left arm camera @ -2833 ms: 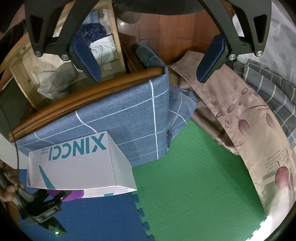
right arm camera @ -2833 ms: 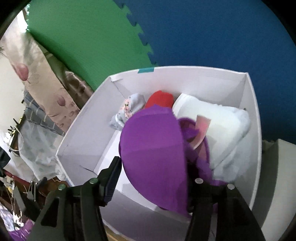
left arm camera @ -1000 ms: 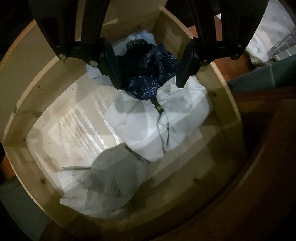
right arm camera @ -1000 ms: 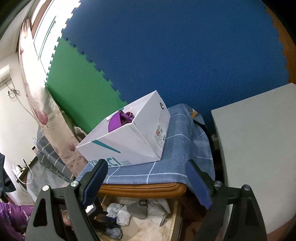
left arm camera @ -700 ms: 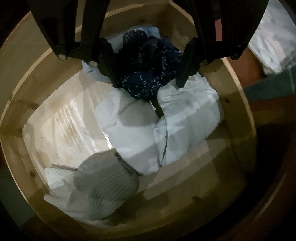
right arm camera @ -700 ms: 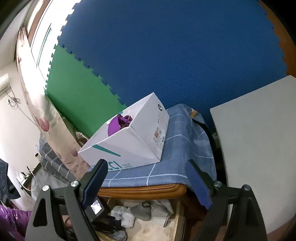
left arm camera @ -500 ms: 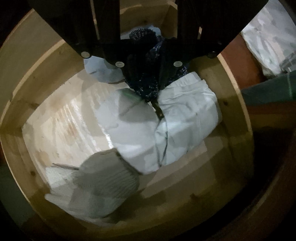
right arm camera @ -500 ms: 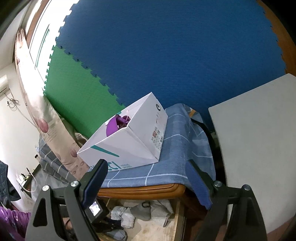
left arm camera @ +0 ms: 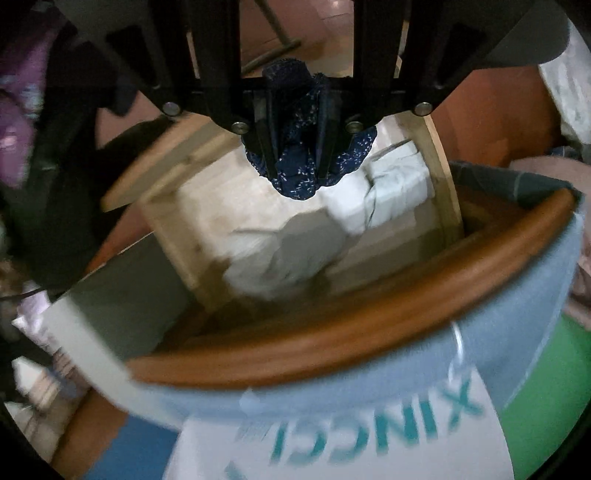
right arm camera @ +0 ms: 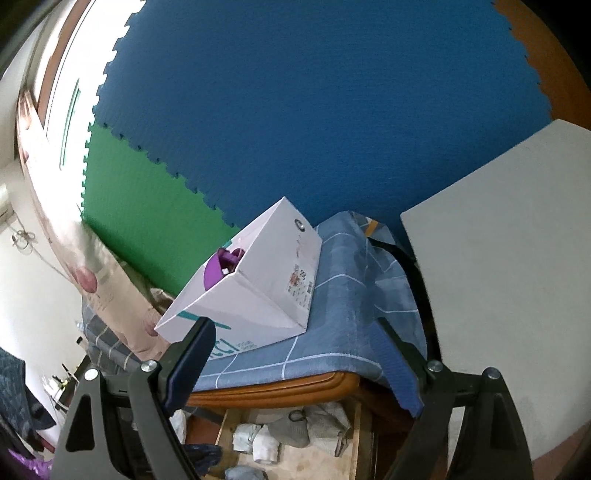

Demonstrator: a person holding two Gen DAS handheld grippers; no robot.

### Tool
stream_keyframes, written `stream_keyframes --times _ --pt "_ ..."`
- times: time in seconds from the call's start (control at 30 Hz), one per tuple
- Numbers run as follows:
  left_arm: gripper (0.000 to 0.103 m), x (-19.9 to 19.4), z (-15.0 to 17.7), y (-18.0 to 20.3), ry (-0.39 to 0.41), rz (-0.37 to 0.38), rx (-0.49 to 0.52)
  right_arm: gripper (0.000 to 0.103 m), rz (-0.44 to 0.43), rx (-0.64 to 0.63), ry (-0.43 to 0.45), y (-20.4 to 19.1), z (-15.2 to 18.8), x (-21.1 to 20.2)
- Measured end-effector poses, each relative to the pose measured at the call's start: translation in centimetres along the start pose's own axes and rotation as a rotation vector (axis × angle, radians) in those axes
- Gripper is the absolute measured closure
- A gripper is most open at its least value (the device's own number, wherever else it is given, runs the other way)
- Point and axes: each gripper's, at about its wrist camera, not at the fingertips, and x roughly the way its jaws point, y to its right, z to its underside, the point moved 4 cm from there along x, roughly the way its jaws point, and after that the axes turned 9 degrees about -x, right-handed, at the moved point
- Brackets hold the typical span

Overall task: Take underwear out of drawer
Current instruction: 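Lift the dark blue underwear into the shoe box and open the left gripper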

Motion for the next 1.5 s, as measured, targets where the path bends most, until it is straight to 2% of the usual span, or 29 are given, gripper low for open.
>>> stream_keyframes --times 0.17,0.33,0.43,0.57,0.7,0.87,1.03,1.33,1.4,1.47,1.5 --pt "0.087 -4.6 -2.8 3.0 0.104 0.035 0.041 0.015 0.008 -0.007 0.001 -0.1 0.1 -0.1" --pt "0.087 -10.8 -7.2 3.0 0.211 0.092 0.016 0.015 0.014 -0.029 -0.012 -0.6 0.1 0.0" --pt "0.087 -13.7 -11.0 2.8 0.282 0.081 0.011 0.015 0.011 -0.025 -0.01 -0.5 0.1 0.0" --pt "0.086 -15.5 -16.9 2.4 0.368 0.017 0.024 0.015 0.005 -0.011 -0.003 -0.3 0.0 -0.1" --pt "0.086 -14.1 -22.7 1.5 0.38 -0.046 0.026 0.015 0.003 -0.006 -0.004 -0.2 0.1 -0.1" --pt "0.086 -9.5 -26.7 0.1 0.317 -0.132 0.017 0.015 0.0 -0.005 -0.006 -0.2 0.1 -0.1" --pt "0.086 -5.0 -27.8 -2.4 0.239 -0.165 -0.023 0.015 -0.008 0.006 -0.005 0.0 0.1 -0.1" --pt "0.086 -2.5 -28.7 -4.0 0.217 -0.192 -0.052 0.015 -0.014 0.021 -0.005 0.1 0.2 -0.1" --pt "0.08 -2.4 -28.7 -4.1 0.219 -0.193 -0.058 0.015 -0.012 0.019 -0.006 0.1 0.2 0.0" --pt "0.065 -3.0 -28.5 -4.0 0.254 -0.188 -0.06 0.015 -0.007 0.015 -0.009 0.0 0.2 0.0" --pt "0.063 -3.4 -28.4 -3.9 0.279 -0.187 -0.056 0.015 -0.005 0.012 -0.011 -0.1 0.2 0.0"
